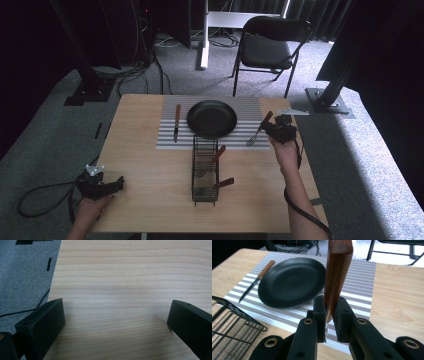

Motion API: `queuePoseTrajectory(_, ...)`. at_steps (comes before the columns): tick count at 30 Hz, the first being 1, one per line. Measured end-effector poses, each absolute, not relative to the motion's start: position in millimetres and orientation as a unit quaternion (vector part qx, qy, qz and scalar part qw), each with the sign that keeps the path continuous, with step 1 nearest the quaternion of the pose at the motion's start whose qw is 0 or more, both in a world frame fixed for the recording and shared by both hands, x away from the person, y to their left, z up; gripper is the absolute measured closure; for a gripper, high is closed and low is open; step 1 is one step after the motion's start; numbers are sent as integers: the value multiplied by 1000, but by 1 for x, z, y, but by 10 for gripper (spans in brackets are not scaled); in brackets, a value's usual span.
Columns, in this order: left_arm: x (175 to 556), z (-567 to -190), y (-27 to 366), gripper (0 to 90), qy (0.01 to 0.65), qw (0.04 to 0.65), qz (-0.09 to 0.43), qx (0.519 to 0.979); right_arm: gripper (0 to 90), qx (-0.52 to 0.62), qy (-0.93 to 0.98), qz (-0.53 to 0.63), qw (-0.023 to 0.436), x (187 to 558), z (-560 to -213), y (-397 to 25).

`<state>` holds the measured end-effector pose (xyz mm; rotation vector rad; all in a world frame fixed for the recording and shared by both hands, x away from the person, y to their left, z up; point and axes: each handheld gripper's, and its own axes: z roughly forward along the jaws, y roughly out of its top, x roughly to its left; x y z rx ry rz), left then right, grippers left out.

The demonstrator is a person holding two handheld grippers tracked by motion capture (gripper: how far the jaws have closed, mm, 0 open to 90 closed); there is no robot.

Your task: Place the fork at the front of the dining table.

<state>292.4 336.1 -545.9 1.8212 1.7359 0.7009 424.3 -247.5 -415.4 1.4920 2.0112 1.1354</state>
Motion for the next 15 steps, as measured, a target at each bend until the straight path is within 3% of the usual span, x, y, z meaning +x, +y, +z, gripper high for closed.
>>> queuePoseTrajectory(15,292,-546,336,12,641,262,259,673,810,542,727,373,197,447,-424,-231)
